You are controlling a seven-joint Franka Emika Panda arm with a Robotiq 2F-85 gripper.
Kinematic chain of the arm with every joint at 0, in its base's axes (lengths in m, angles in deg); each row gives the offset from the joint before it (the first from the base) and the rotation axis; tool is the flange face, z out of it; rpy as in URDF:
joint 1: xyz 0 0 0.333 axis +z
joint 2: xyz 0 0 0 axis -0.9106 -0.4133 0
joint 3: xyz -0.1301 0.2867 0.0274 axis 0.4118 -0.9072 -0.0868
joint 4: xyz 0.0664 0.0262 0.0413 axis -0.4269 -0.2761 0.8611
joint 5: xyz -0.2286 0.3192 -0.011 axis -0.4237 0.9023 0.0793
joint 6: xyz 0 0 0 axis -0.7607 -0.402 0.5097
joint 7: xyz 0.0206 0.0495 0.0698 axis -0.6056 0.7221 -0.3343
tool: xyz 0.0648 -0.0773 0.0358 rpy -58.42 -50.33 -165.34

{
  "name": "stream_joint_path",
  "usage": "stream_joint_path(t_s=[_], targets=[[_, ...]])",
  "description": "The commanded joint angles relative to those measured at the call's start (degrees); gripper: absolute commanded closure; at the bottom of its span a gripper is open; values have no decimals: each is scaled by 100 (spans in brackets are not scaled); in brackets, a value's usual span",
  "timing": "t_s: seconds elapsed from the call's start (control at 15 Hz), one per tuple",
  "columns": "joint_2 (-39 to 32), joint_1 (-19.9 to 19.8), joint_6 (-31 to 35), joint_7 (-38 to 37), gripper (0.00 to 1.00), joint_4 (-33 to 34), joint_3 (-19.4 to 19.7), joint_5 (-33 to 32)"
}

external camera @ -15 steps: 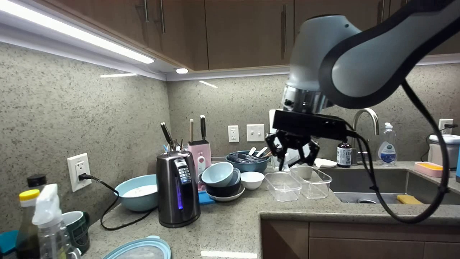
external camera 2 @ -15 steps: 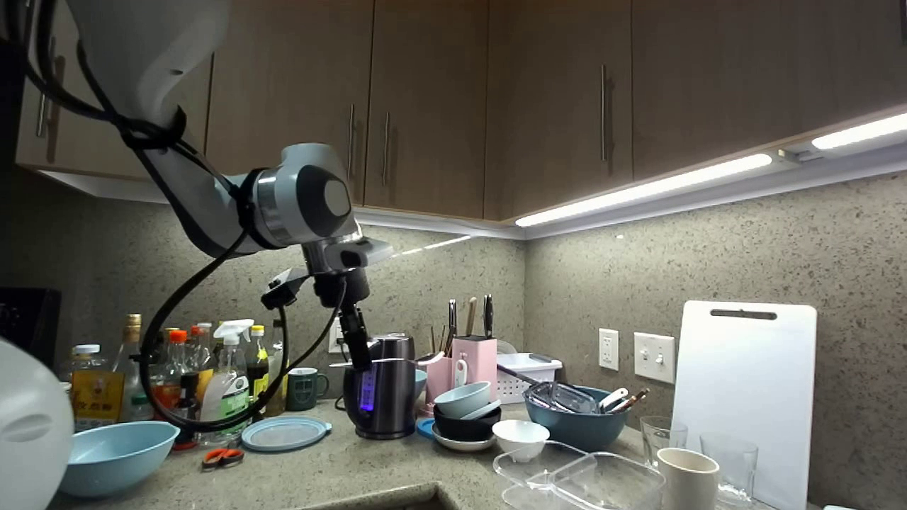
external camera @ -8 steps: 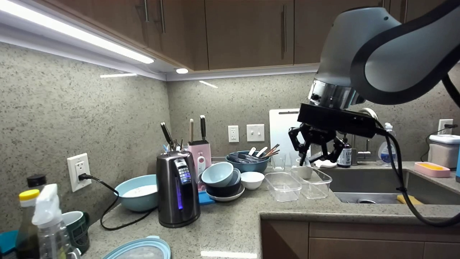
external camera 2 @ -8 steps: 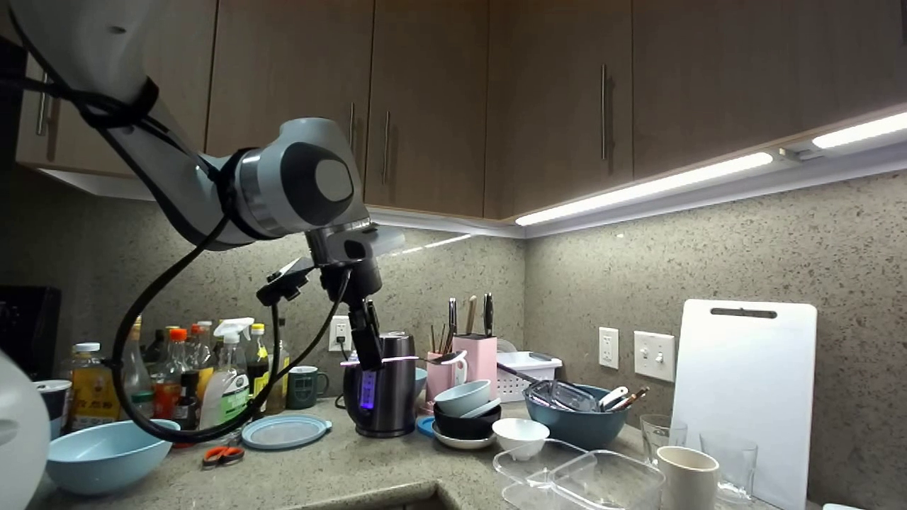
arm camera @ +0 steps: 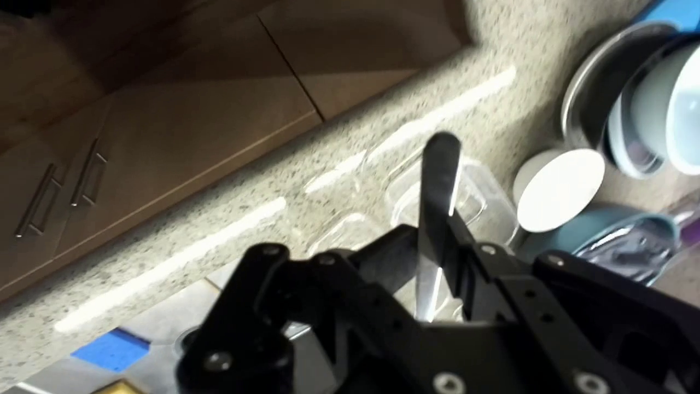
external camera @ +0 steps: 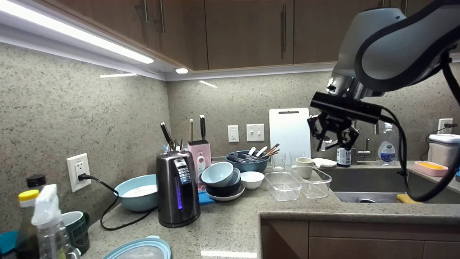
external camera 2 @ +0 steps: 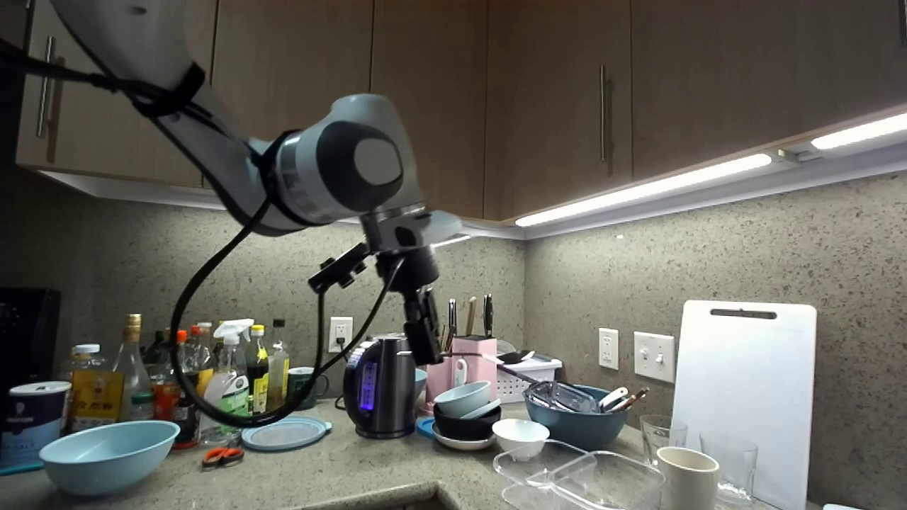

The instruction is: Pick up the spoon from the counter and put it in the sink

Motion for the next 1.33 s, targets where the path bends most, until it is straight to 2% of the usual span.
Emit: stream_joint_path(t_s=[0.0,0.2,0.27,0.33,0.4,0.67,0.73,0.87,1.07,1.27], targets=[[360,-837,-166,361,96,4,602,271],[316,-1451,-182,355,96,172,1060,489],[283,-1620,-172,224,96,226,1111,595],[284,-1580,-71,395,96,117,934,481],[285,-1695,-71,435,84,138,971,489],[275,-1681,-73,428,84,131,843,468],[256,-1605,-336,660,96,204,926,464],[272,-1351,-1099,939,96,342,1128,771],[249,-1256,-1672,1136,96,447,1226,1210],[261,-1536,-1893,600,96,489,961,1214]])
